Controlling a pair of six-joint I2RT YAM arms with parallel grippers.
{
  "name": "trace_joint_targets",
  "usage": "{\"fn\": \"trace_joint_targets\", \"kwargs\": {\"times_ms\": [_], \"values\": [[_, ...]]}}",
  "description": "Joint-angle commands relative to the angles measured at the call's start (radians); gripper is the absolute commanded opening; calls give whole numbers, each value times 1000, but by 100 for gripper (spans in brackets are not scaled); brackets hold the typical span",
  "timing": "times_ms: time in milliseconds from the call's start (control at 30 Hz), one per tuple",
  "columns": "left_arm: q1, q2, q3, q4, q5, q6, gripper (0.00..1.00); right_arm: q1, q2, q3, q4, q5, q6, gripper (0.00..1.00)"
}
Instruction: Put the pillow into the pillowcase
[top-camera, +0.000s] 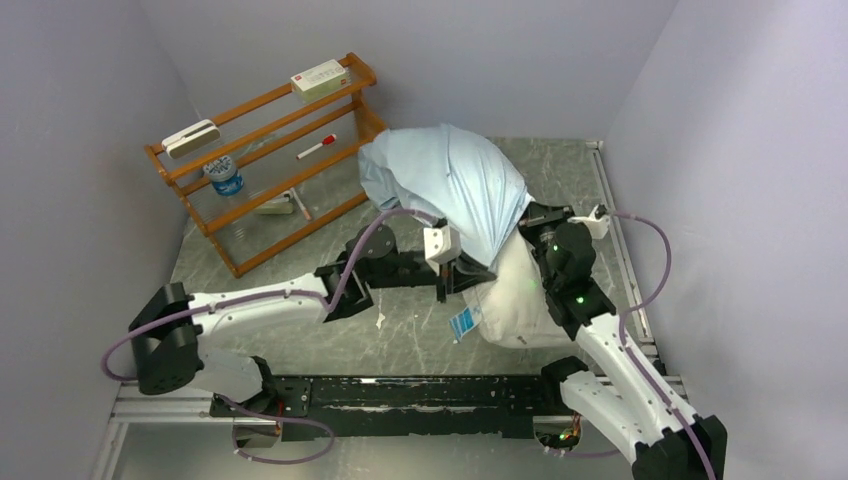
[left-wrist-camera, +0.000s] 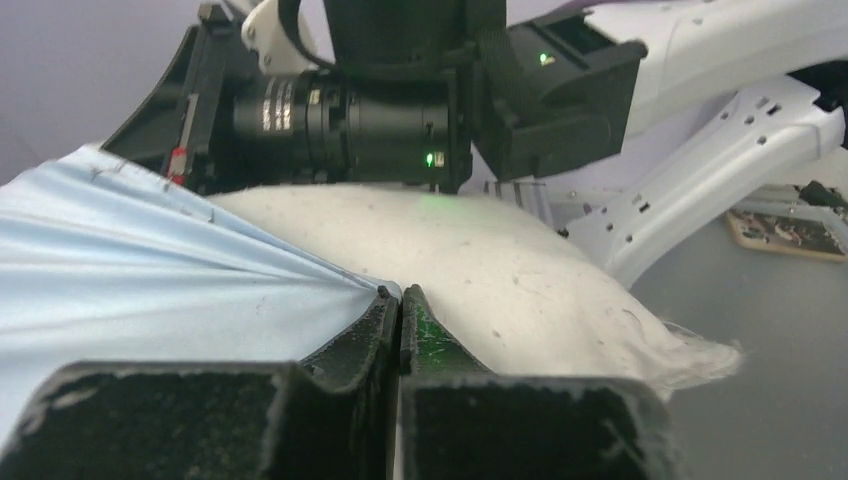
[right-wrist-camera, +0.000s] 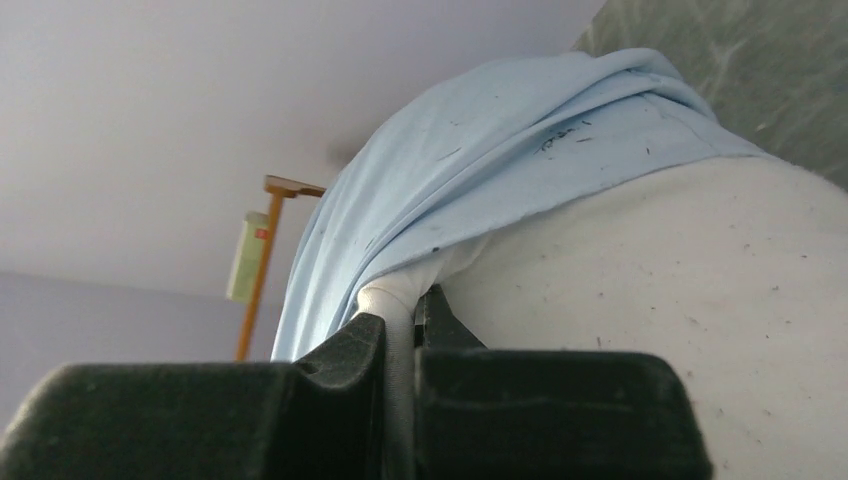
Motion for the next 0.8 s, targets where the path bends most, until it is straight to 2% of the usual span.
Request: {"fn": "trace_joint_targets", "kwargs": {"times_ms": [0,100,200,300,400,467,533,567,667,700,767], "values": [[-75,-120,-111,44,-33,18,5,-19,-93,-57,215,186,-197,0],[-76,-134,-145,48,-7,-8,5,-21,-35,-22,254,93,-417,0],[-78,-146,-171,-65,-42,20,5,-19,52,30,203,-164,-596,0],[-85,-195,-253,-114,-182,34,5,-18,128,34,141,-431,-673,0],[-89,-267,-326,-137,-354,20,5,-12,166,38,44,-572,-727,2],[-93,-308,-357,-187,-426,19,5,-10,171,69,-52,-615,-773,16],[-95,-339,-380,-248,-488,25,5,-10,180,125,-168,-650,-820,34],[-95,-351,-386,-274,-521,29,9,-10,187,156,-223,-664,-836,43],[-95,-394,-378,-327,-583,53,36,-10,202,230,-384,-630,-832,57],[-96,-408,-365,-339,-596,60,42,-9,186,232,-404,-604,-798,61],[-95,-429,-333,-356,-624,73,47,-9,151,233,-426,-538,-719,70]]}}
